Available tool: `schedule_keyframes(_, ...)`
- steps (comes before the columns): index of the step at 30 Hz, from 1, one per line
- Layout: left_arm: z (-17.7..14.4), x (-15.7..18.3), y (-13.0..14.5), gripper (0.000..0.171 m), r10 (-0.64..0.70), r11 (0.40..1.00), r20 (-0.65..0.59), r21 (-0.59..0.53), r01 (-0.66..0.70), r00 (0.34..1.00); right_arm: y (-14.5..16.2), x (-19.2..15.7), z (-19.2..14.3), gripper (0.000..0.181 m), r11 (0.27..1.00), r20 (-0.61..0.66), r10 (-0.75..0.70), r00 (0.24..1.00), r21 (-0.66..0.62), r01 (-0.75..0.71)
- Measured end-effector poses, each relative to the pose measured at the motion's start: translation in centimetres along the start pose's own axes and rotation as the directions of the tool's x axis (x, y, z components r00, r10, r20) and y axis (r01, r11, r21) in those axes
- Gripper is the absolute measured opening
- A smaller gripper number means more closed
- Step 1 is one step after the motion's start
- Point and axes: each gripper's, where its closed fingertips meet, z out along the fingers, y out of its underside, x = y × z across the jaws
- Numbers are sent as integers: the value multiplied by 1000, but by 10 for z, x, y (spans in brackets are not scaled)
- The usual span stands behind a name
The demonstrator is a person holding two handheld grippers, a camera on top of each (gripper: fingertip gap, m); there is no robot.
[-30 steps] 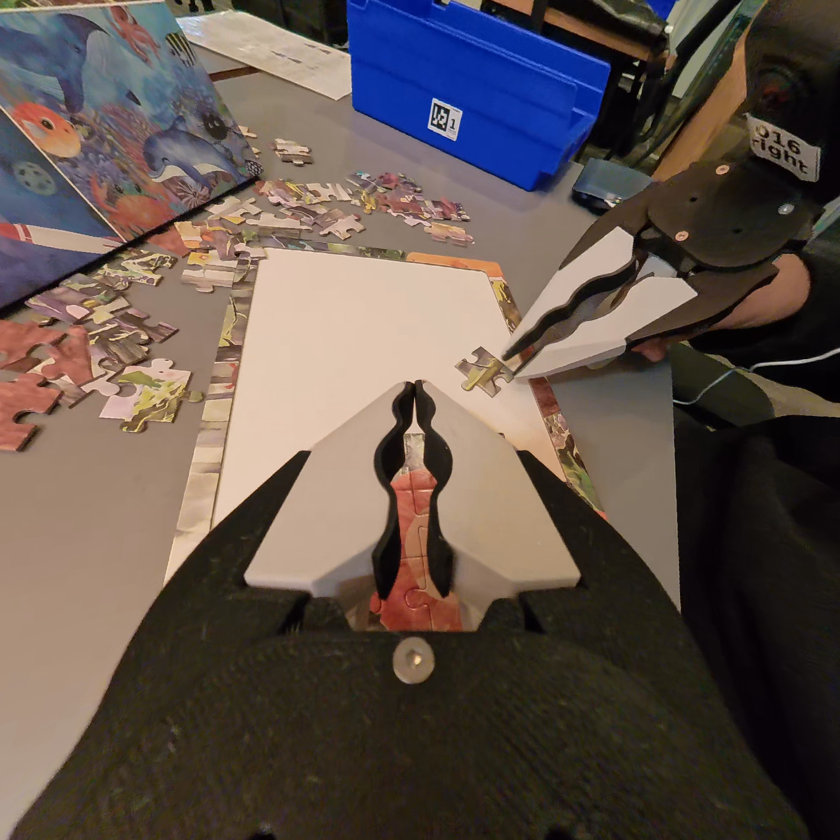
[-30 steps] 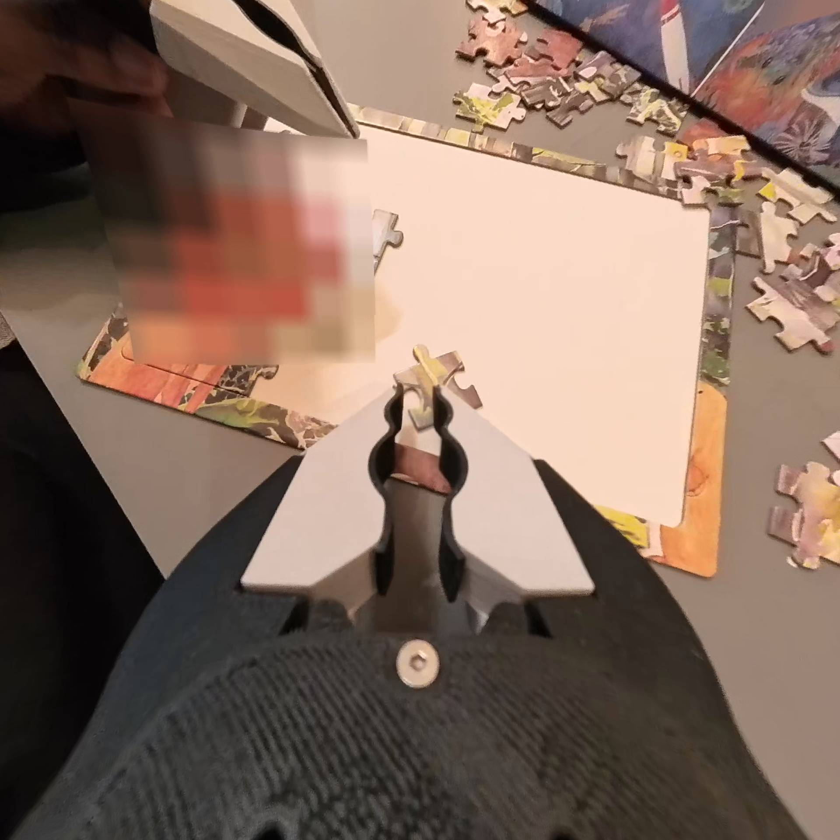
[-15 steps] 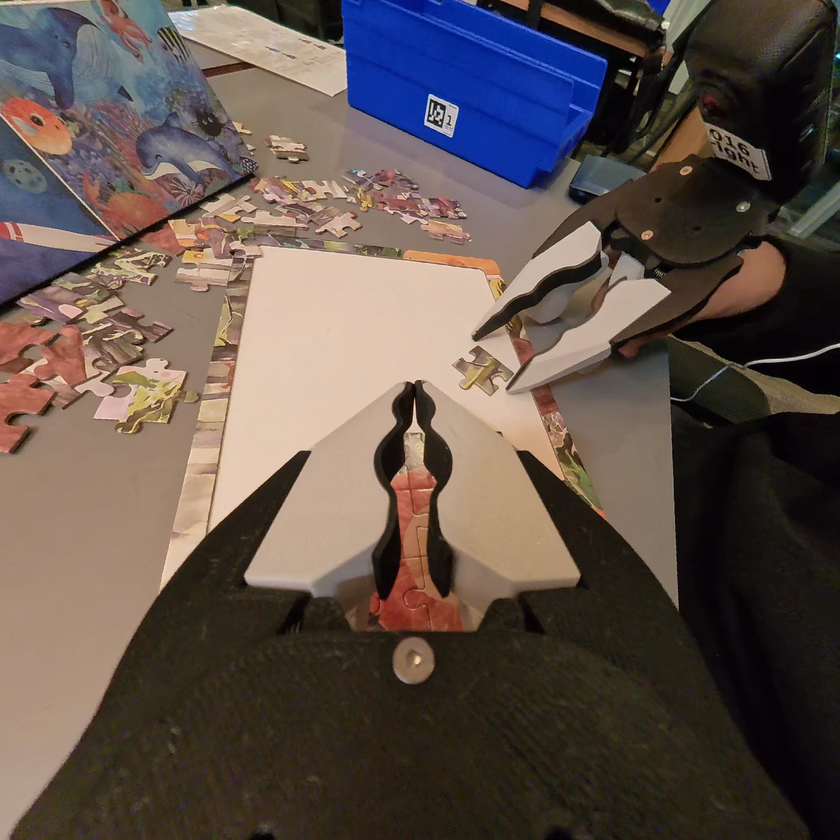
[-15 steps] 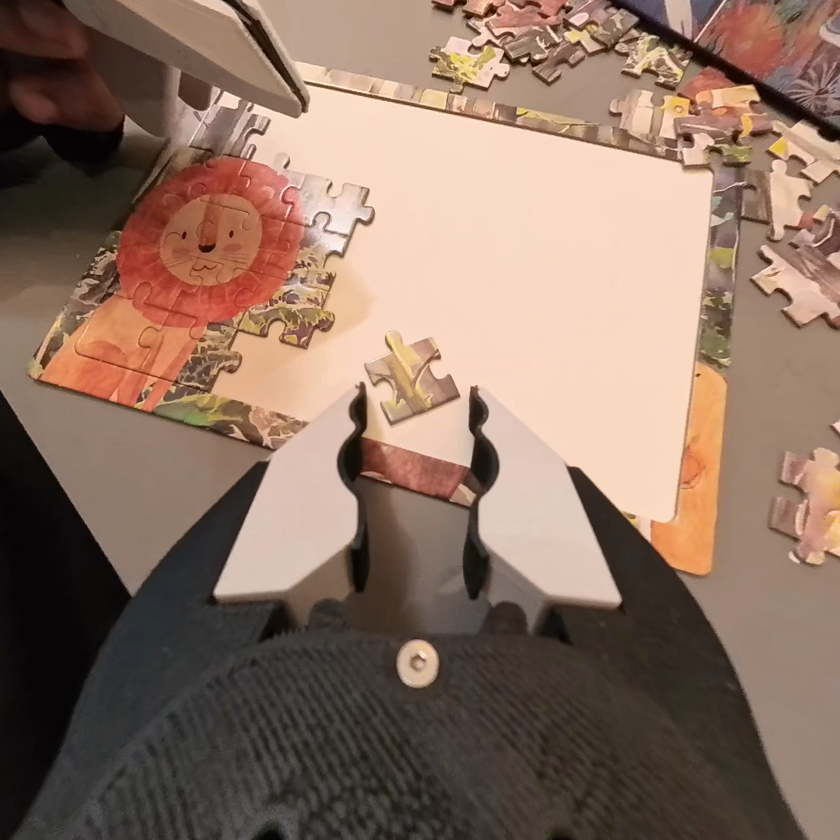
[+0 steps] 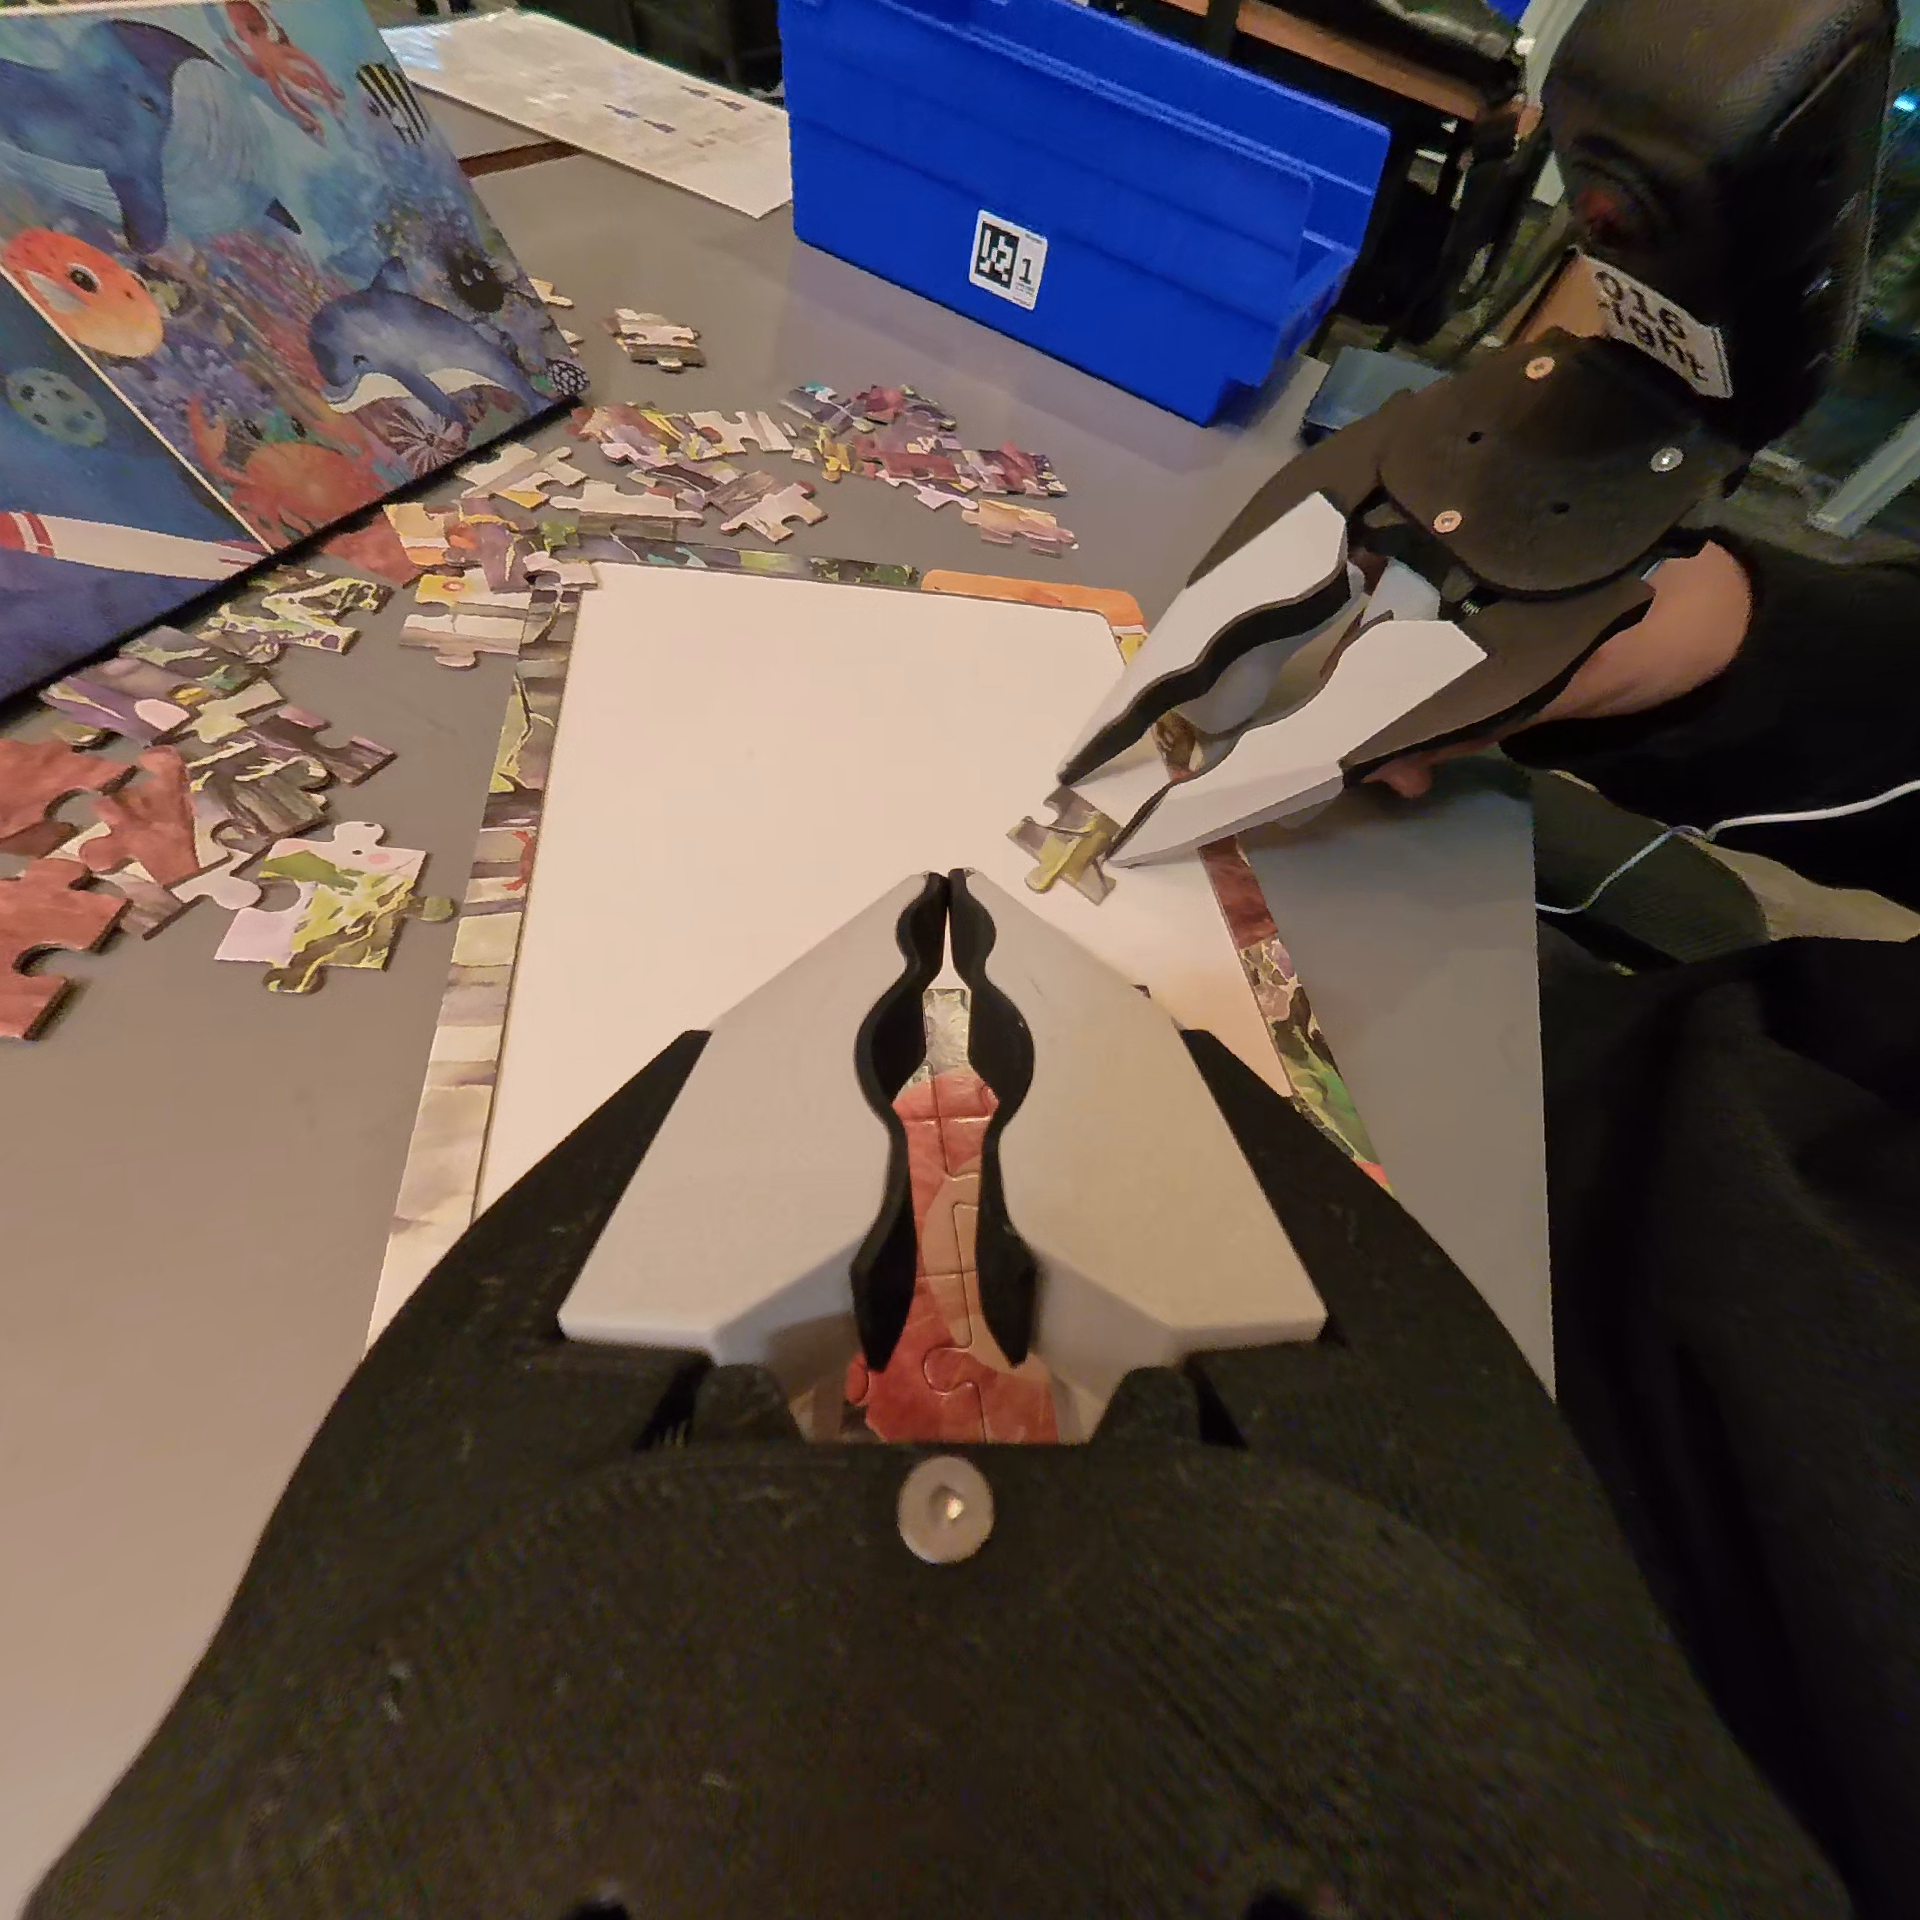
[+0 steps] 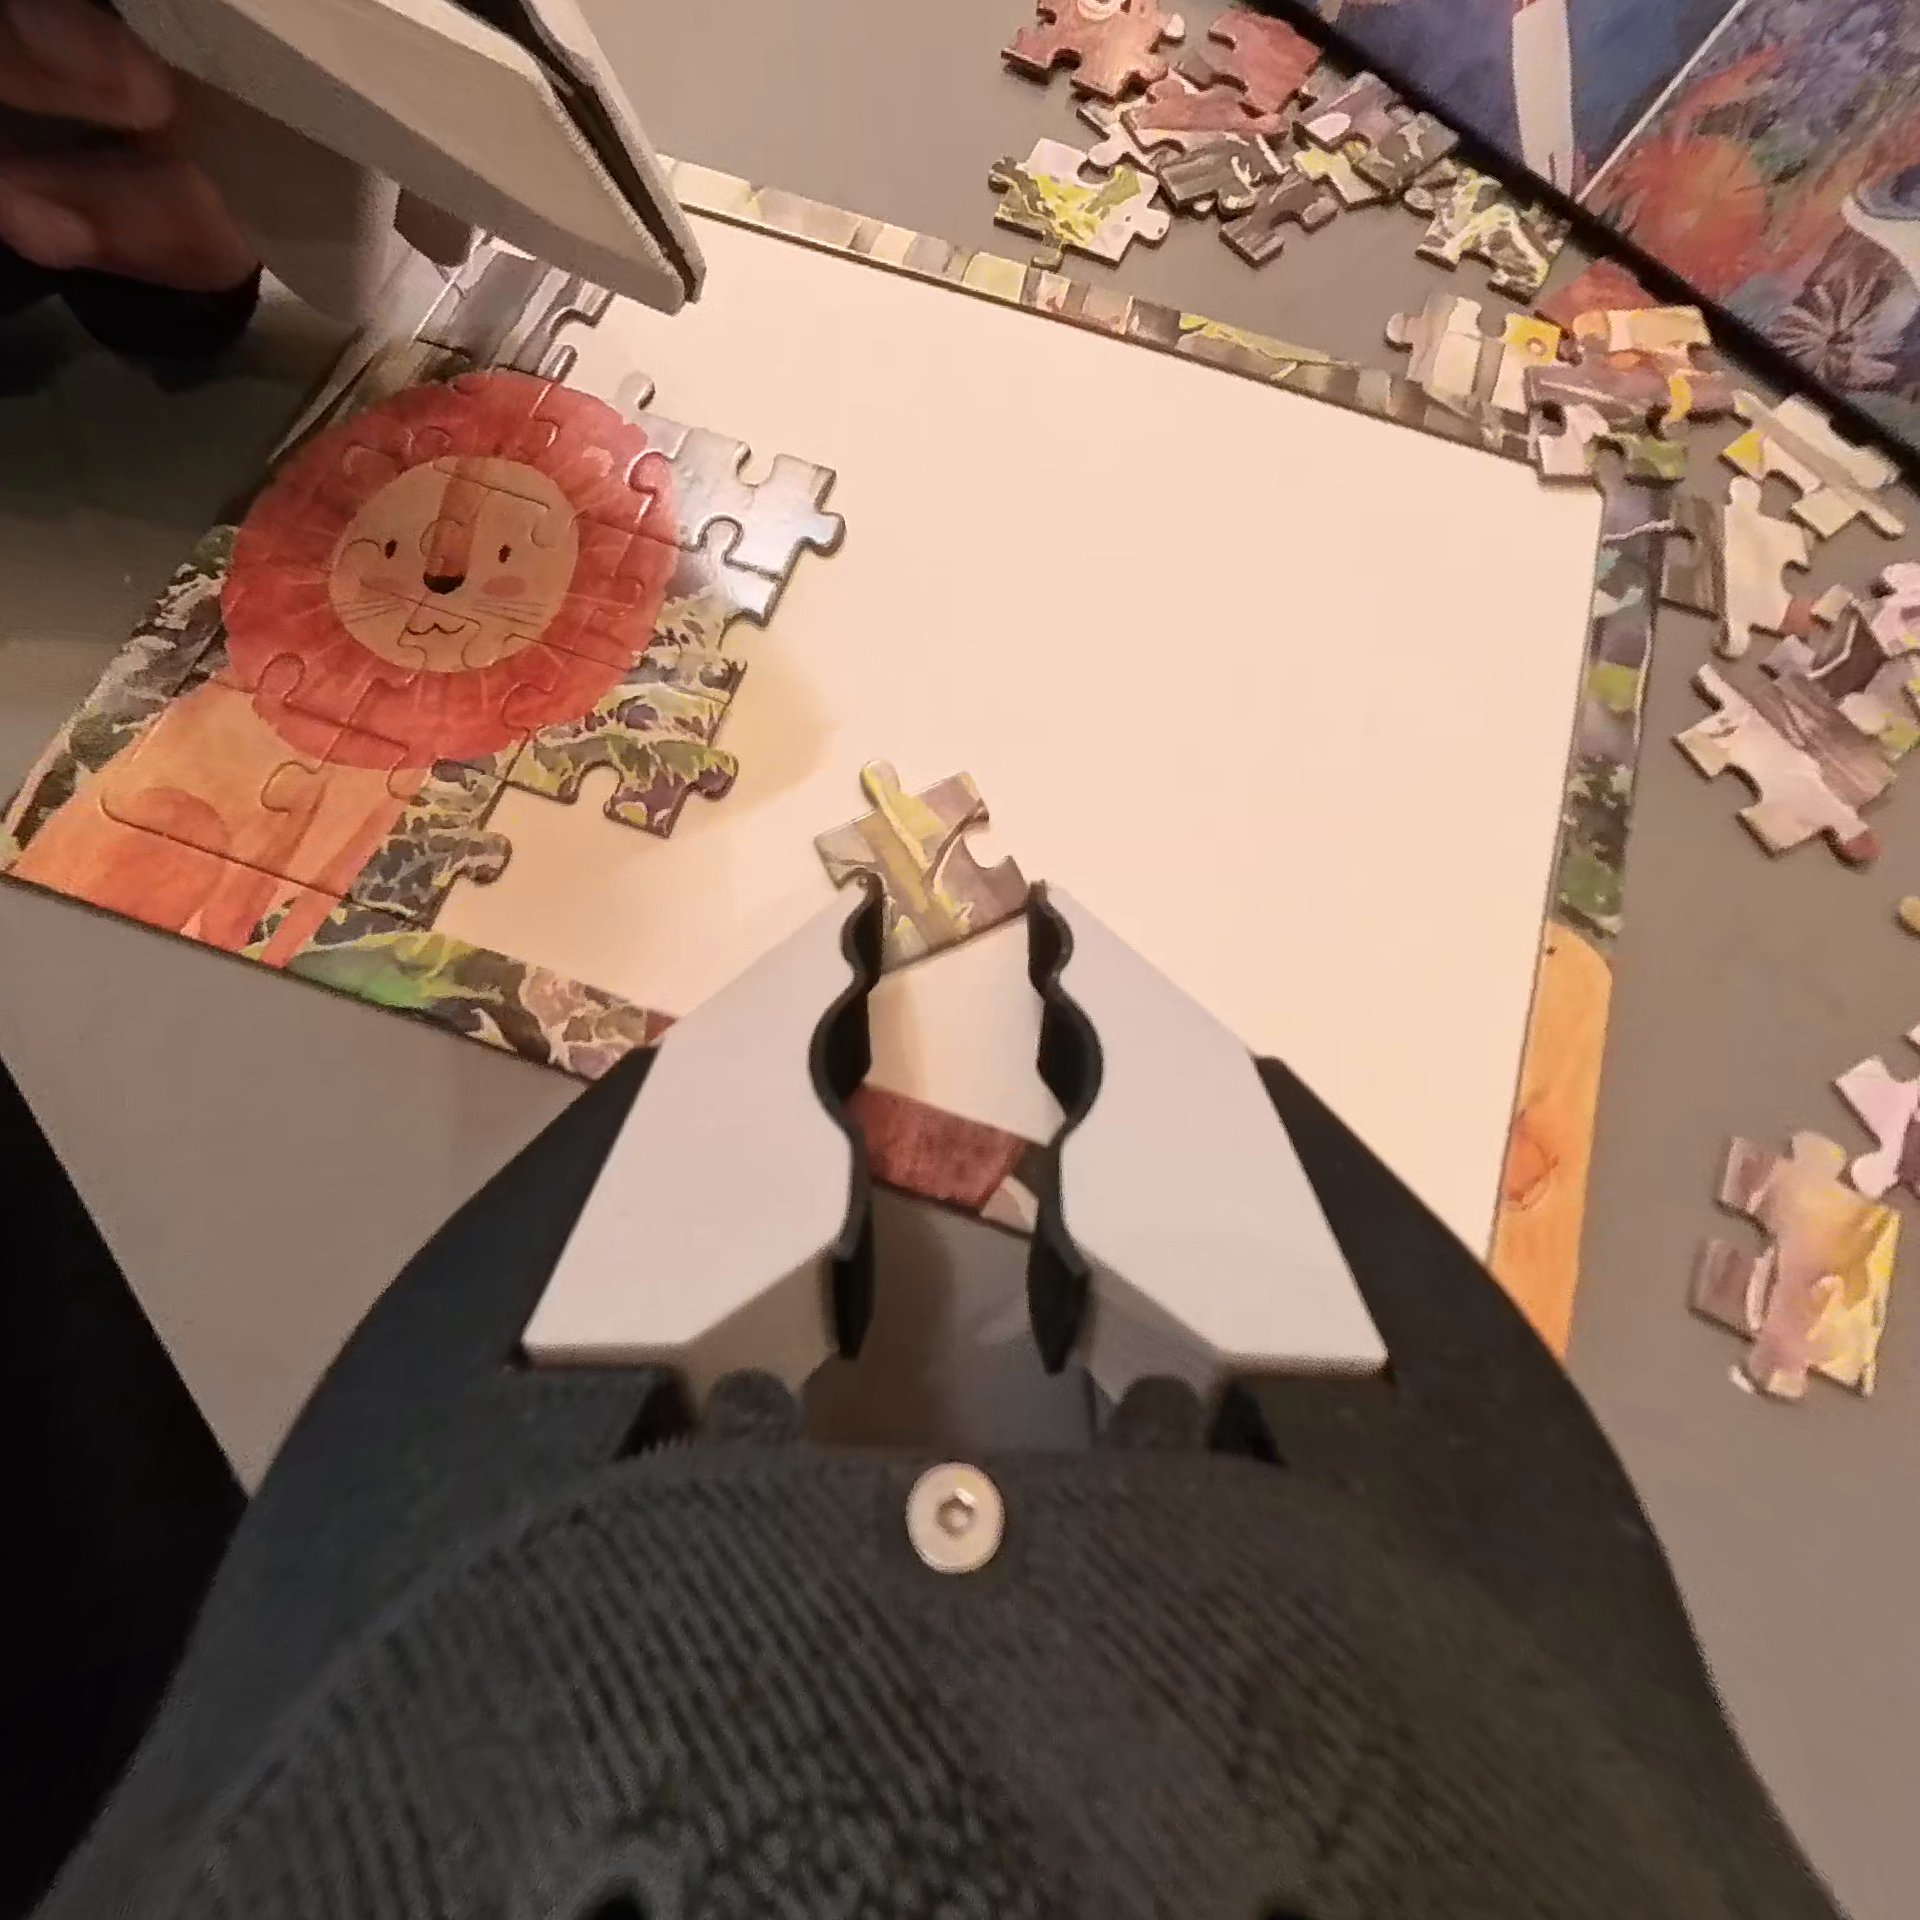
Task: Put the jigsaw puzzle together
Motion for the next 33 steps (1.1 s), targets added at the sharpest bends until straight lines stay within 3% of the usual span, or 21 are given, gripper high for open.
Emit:
schedule_keyframes(1, 0, 0, 0, 0, -5, 1000, -2, 4, 5, 1000, -2, 1, 2, 12, 1000, 4, -18, 1000, 2, 18)
schedule_keyframes(3, -1, -2, -2, 0, -15, 1000, -5, 15, 15, 1000, -7, 0, 6, 3, 997, 34, -75, 997, 14, 75)
schedule_keyframes(9, -1, -30, 10, 0, 91, 991, 100, -106, -81, 991, -19, 0, 18, 14, 978, 193, -199, 961, -17, 206)
schedule_keyframes(15, -8, -40, -1, 0, 21, 1000, 120, -19, -19, 993, -40, 7, 11, 23, 985, 209, -172, 963, 63, 162)
schedule_keyframes(18, -11, -43, -3, 0, -21, 1000, 105, 7, 20, 994, -37, 12, 5, 31, 988, 201, -148, 968, 81, 134)
schedule_keyframes(27, 0, -39, 10, 0, 4, 995, 87, -97, 4, 996, -21, 9, 11, 47, 978, 303, -207, 930, 45, 203)
schedule_keyframes(33, -1, -40, 9, 0, -17, 996, 80, -91, 24, 997, -15, 2, 19, 40, 961, 329, -262, 907, 6, 275)
